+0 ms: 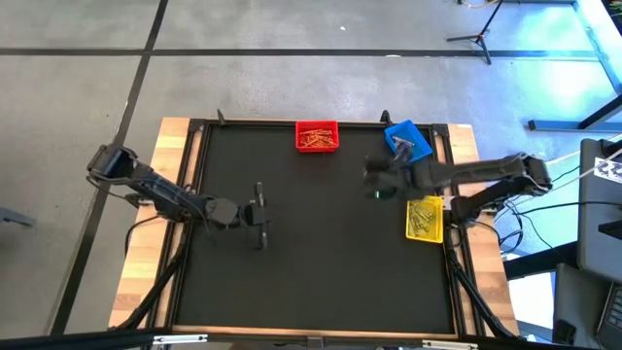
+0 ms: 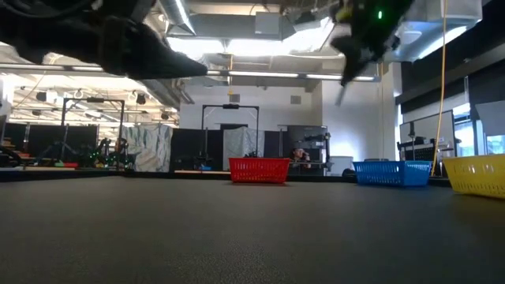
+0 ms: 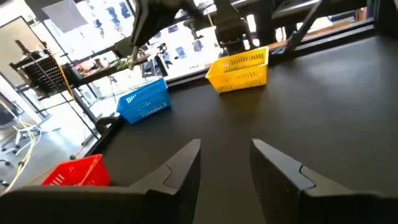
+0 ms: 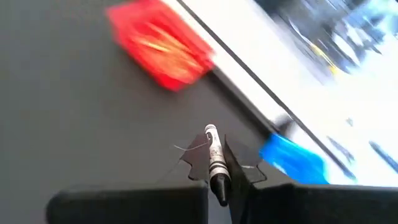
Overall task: Sort crayons
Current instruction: Put the black crayon into the blue bin
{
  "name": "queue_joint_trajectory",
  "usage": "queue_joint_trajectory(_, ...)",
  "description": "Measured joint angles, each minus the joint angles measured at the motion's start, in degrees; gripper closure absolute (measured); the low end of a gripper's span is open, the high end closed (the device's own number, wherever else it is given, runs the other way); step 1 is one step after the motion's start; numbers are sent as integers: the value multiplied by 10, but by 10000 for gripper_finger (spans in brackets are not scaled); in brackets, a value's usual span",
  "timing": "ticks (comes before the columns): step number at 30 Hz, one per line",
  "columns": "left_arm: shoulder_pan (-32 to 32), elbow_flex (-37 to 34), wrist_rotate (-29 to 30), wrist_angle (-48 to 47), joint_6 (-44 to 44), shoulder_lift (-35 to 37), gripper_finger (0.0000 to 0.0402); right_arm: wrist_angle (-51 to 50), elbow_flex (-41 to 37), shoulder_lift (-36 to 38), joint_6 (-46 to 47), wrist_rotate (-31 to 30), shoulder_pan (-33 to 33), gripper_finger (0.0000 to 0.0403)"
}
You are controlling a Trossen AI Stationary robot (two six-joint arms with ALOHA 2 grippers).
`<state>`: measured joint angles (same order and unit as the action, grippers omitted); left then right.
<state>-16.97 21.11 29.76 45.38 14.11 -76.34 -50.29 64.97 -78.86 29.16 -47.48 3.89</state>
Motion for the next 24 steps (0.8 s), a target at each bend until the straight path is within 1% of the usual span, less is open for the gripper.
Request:
queue_joint_trajectory(4,47,0,-49,-2,0,4,273,-72,0,8,6,1,-107,388)
queue_joint_trajectory(6,67,0,-61,-4,0,4,273,-65,-11,8,-17,6,-162,391)
queue_joint_trajectory(11,102,0,-80,-12,1,4,273,16,-76,8,-97,62,-295,385)
queue_joint_trajectory(14,112,0,-80,-12,6,4,273,82,-123,8,-135,72,-360,381)
queue_joint_trajectory(16,116,0,-80,-12,7,4,273,121,-145,8,-163,93,-397,381)
queue_joint_trajectory(21,120,0,-79,-12,11,4,273,219,-186,8,-220,151,-461,378)
queue_joint_trajectory(23,123,0,-79,-13,11,4,273,239,-196,8,-220,160,-481,365)
queue_joint_trajectory(24,126,0,-79,-13,11,4,273,239,-198,8,-221,176,-491,354)
